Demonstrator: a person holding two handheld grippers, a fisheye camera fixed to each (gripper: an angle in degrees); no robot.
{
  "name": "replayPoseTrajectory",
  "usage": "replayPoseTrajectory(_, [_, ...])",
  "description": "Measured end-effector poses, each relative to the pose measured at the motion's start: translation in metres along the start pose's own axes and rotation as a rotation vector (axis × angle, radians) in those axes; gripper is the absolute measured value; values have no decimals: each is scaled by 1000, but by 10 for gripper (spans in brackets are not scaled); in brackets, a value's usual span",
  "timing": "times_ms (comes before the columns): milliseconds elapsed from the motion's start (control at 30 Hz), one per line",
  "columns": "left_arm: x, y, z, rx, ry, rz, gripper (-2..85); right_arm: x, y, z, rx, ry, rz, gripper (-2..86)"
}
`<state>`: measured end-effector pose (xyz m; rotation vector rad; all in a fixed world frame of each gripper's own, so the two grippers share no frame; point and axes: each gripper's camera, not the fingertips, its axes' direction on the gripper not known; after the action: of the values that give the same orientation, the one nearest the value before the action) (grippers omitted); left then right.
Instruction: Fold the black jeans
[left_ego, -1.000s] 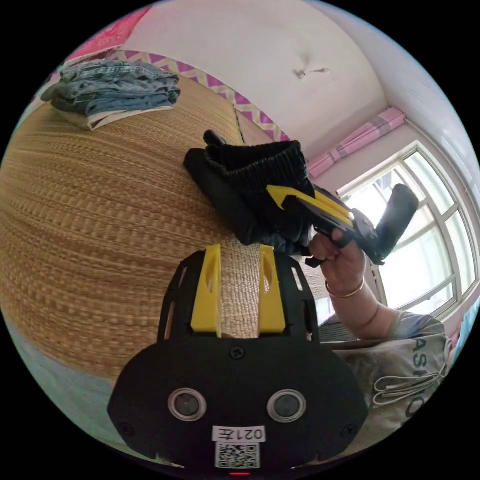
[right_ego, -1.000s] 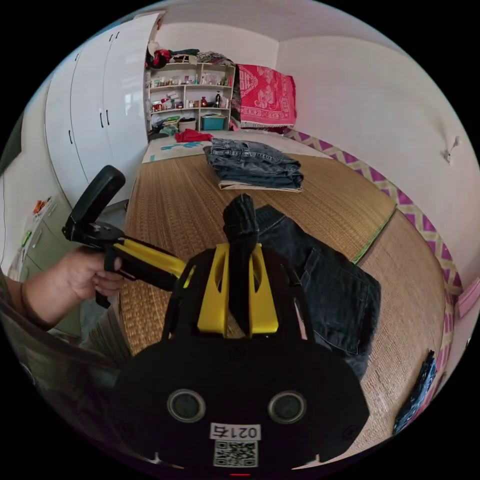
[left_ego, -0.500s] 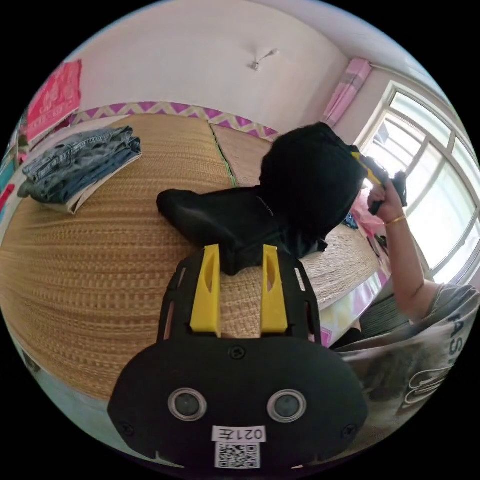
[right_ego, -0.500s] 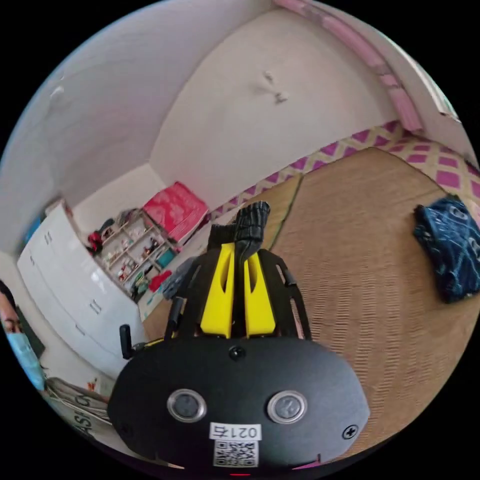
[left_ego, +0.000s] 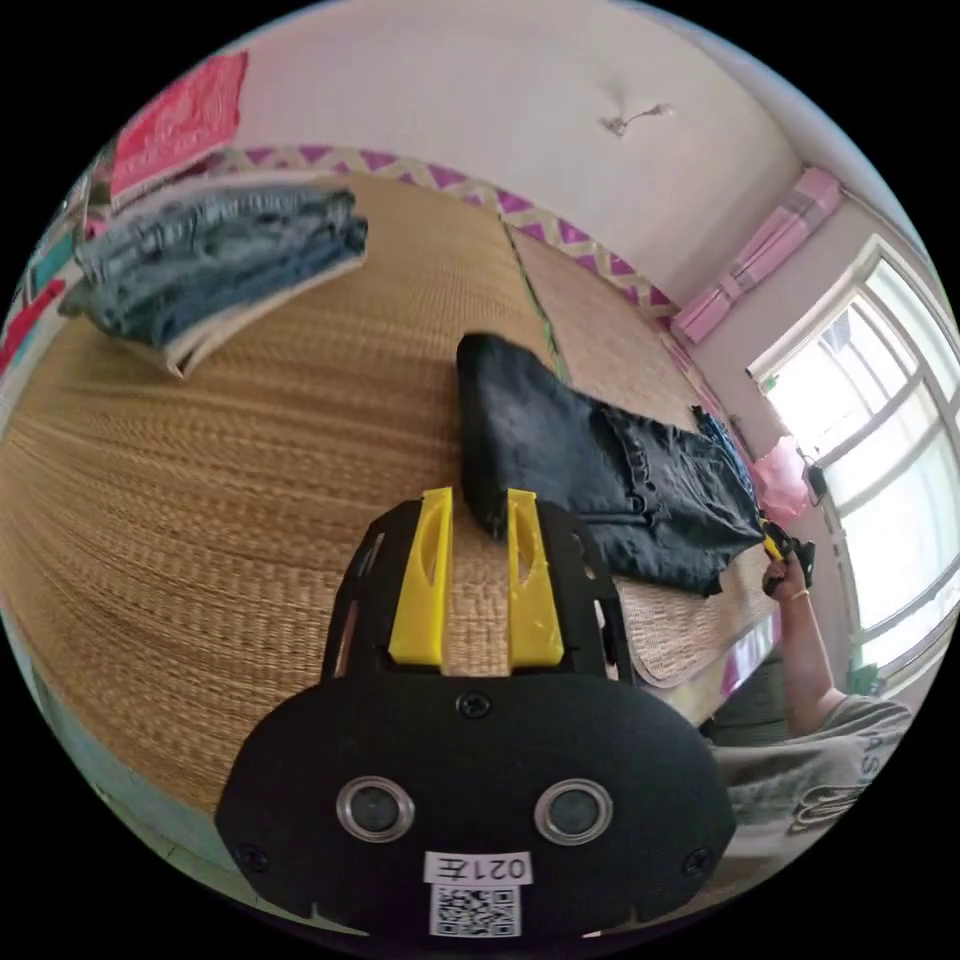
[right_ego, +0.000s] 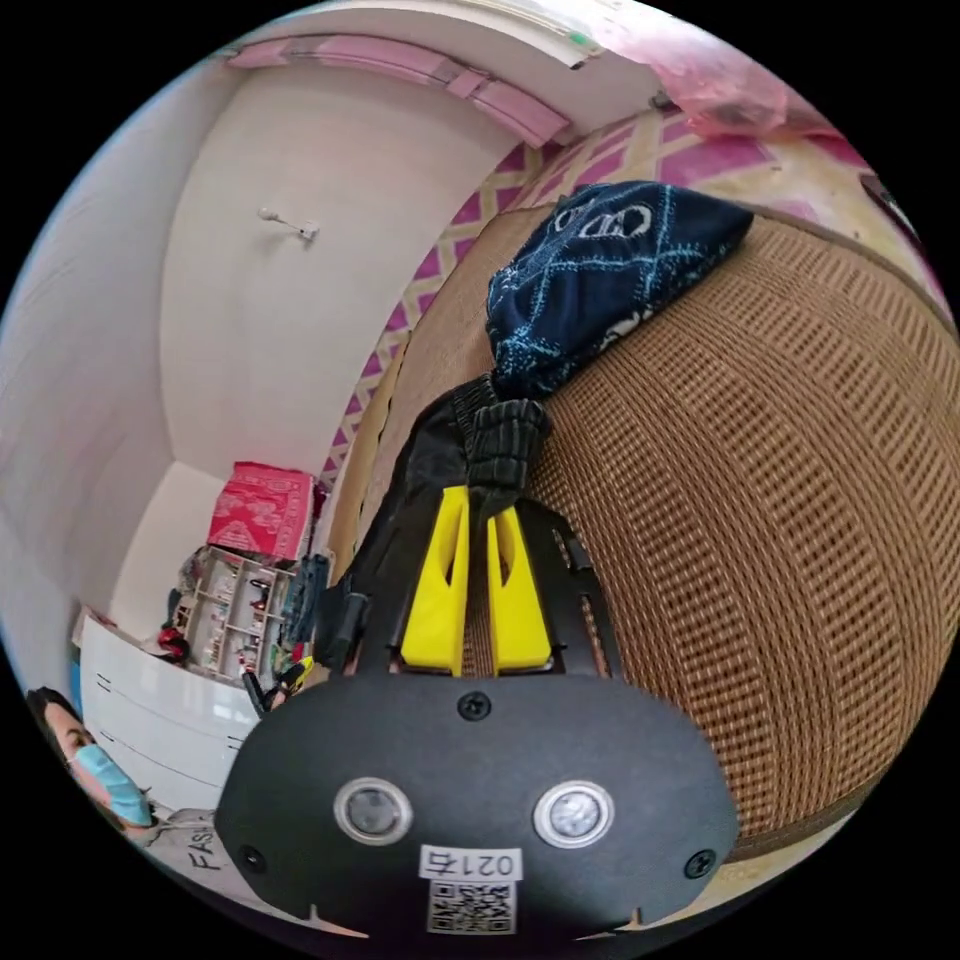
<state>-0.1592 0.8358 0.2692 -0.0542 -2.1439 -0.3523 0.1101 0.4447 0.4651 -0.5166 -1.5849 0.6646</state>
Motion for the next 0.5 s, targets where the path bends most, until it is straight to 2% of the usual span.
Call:
replayPoseTrajectory(67, [59,1,-26,118,-43,132,77,13,7,-4,-26,-37,41,10])
replayPoseTrajectory(167, [137,-4,-18,114,18,328,80,8,30,-36,76,1,17,15])
replayPoseTrajectory(233, [178,-6,2,74,18,427,82,-24,51,-50,193,91,-102,3])
replayPoseTrajectory(300, [212,-6,27,45,-2,506,84,-78,72,-41,240,132,-316,-3])
replayPoseTrajectory(333, [230,-6,44,30,8,536,84,-92,75,-34,227,135,-368,-5])
replayPoseTrajectory(433, [266,-10,85,-26,48,574,85,-134,76,33,10,149,-497,-8])
replayPoseTrajectory(500, [283,-9,107,-52,50,588,86,-133,77,98,-165,403,-502,-9])
